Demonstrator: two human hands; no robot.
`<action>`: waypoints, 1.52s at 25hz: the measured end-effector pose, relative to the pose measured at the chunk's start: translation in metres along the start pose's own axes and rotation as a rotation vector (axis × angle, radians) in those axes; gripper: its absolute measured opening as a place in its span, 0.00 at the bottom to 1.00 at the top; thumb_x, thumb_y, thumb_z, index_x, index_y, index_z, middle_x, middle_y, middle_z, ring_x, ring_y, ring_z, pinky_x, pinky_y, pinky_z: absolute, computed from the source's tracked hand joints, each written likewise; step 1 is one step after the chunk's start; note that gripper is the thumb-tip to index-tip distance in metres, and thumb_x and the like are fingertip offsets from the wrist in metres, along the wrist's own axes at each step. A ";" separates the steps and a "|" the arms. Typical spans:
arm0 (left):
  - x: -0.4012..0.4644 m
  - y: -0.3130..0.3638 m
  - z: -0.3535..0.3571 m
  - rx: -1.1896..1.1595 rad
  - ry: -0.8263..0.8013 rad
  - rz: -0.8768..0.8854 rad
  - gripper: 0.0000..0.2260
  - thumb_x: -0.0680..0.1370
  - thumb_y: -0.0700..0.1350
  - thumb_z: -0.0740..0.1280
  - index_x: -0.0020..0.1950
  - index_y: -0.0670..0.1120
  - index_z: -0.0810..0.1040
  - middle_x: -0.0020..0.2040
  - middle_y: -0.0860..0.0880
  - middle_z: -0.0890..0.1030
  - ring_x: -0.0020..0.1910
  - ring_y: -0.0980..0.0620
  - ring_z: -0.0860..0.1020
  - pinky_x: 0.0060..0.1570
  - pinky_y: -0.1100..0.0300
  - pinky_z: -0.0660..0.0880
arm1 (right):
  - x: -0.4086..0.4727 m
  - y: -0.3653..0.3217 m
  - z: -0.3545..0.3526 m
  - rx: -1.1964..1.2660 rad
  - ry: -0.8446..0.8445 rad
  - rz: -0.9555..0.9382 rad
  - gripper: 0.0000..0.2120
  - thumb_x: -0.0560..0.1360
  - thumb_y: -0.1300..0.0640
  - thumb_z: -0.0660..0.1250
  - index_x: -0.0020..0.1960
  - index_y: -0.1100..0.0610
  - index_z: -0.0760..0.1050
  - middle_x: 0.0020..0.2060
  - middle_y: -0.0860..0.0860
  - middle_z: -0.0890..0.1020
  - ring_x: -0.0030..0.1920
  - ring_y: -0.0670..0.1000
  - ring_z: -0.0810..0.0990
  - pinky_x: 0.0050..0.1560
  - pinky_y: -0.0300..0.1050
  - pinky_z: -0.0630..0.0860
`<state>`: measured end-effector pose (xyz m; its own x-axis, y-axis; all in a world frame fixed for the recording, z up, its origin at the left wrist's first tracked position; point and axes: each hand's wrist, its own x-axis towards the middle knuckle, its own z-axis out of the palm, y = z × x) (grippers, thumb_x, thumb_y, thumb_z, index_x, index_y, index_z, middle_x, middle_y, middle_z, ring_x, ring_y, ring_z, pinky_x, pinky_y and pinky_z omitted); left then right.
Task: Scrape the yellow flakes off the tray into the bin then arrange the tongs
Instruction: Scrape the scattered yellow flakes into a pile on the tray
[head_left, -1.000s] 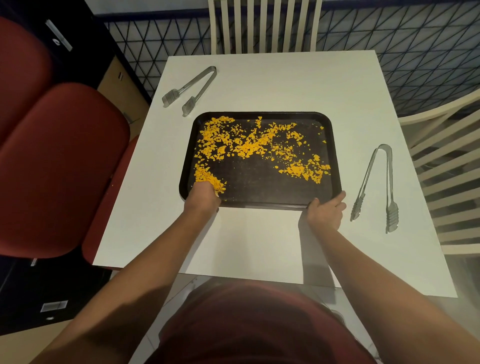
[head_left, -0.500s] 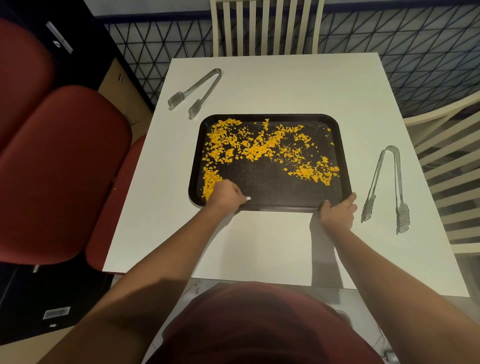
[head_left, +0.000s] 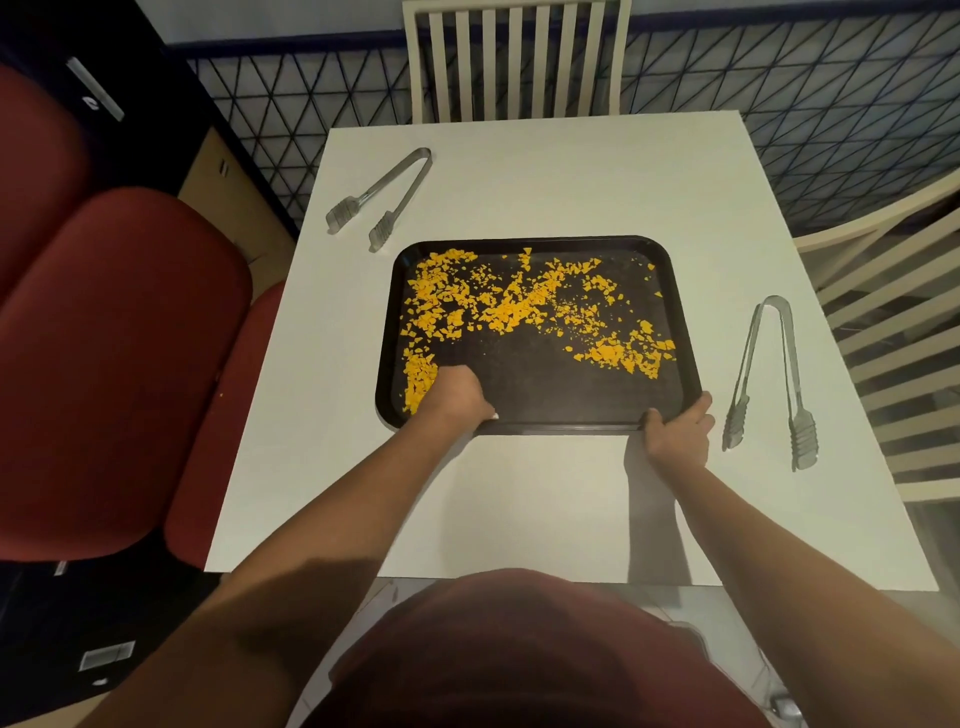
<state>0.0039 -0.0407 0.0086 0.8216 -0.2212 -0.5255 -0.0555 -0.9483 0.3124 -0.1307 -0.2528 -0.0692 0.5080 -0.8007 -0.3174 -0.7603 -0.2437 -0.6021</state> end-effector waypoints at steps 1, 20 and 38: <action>-0.001 -0.004 0.000 0.033 0.000 -0.017 0.11 0.71 0.44 0.71 0.48 0.37 0.80 0.44 0.43 0.82 0.47 0.44 0.81 0.46 0.56 0.77 | 0.000 0.000 0.000 0.003 0.000 0.000 0.34 0.77 0.55 0.60 0.75 0.62 0.45 0.67 0.65 0.62 0.60 0.69 0.69 0.58 0.57 0.66; 0.012 -0.019 -0.002 -0.267 0.147 0.022 0.07 0.74 0.40 0.66 0.44 0.37 0.81 0.40 0.40 0.80 0.38 0.45 0.76 0.38 0.58 0.71 | 0.001 0.000 0.001 0.016 0.002 0.014 0.34 0.76 0.55 0.60 0.74 0.61 0.46 0.66 0.65 0.62 0.60 0.69 0.68 0.59 0.58 0.66; 0.005 -0.033 0.035 0.108 0.289 0.175 0.12 0.80 0.38 0.55 0.61 0.40 0.71 0.52 0.40 0.80 0.51 0.40 0.80 0.48 0.51 0.75 | 0.002 0.003 0.004 -0.004 0.034 0.007 0.33 0.76 0.55 0.61 0.74 0.61 0.48 0.65 0.66 0.64 0.59 0.69 0.69 0.58 0.58 0.66</action>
<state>-0.0104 -0.0183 -0.0318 0.9201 -0.3235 -0.2207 -0.2567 -0.9238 0.2839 -0.1303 -0.2531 -0.0745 0.4887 -0.8206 -0.2964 -0.7653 -0.2400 -0.5973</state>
